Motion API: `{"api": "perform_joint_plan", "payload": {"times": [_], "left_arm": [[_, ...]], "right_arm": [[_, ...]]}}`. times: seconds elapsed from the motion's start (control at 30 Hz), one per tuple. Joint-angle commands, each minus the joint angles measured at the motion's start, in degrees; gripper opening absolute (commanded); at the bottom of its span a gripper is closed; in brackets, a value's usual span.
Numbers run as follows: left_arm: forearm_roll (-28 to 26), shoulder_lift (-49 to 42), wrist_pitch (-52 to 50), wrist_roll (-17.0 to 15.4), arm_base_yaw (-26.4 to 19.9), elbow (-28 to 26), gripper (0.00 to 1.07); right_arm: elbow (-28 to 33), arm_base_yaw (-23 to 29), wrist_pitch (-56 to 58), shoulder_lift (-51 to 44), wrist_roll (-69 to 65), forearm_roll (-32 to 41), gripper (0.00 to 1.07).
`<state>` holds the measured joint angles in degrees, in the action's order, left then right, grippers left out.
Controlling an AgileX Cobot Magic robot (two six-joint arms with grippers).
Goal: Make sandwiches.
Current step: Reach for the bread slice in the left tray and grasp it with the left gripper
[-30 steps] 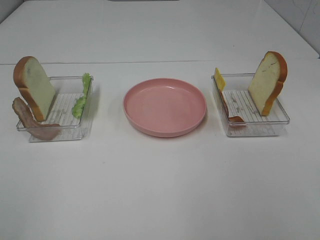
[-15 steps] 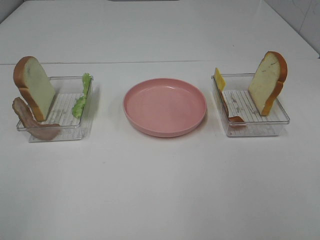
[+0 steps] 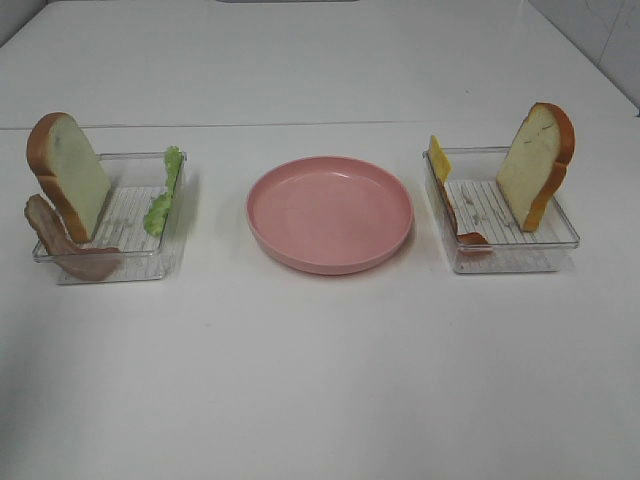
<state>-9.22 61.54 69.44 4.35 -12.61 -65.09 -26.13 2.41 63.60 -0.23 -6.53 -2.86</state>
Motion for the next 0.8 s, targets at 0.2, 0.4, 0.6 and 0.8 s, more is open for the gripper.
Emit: {"api": "perform_joint_plan", "payload": {"times": [0.2,0.4,0.6,0.8], "left_arm": [[1.3,31.7,6.1,1.0,2.4,-26.8,0.98],[5.0,45.4,6.1,-3.7,9.0,-37.9,0.98],[5.1,54.1,6.1,-5.1,12.4,-44.6,0.98],[6.1,62.3,6.0,-6.5,14.9,-48.9,0.98]], "right_arm": [[0.2,0.0,-0.6,-1.8,0.2,-0.1,0.89],[0.2,0.0,-0.6,-1.8,0.2,-0.1,0.89],[0.2,0.0,-0.6,-1.8,0.2,-0.1,0.89],[0.2,0.0,-0.6,-1.8,0.2,-0.1,0.89]]}}
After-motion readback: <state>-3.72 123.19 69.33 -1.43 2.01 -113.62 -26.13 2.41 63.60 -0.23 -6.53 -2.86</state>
